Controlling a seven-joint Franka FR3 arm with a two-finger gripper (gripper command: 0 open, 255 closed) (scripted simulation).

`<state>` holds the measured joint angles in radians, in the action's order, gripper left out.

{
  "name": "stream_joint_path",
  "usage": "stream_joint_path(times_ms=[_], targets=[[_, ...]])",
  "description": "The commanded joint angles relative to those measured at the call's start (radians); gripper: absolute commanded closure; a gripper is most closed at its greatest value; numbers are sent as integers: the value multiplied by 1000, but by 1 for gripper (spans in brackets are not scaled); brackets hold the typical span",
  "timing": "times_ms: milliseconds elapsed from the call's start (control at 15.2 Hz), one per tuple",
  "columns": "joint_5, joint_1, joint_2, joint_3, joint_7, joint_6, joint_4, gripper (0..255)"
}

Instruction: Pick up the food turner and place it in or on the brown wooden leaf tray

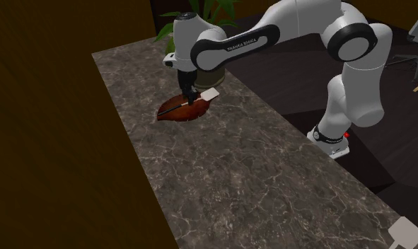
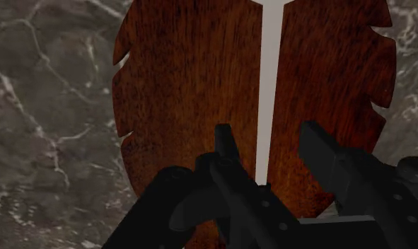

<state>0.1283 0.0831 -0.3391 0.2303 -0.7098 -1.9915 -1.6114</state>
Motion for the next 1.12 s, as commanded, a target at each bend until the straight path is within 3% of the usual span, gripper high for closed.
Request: stream_joint_path(times_ms=[0,264,528,1056], targets=[[0,0,0,0,0,0,0,0],[0,0,0,0,0,0,0,0],[-10,3,27,5,7,115,89,0],[-10,3,27,5,7,115,89,0]])
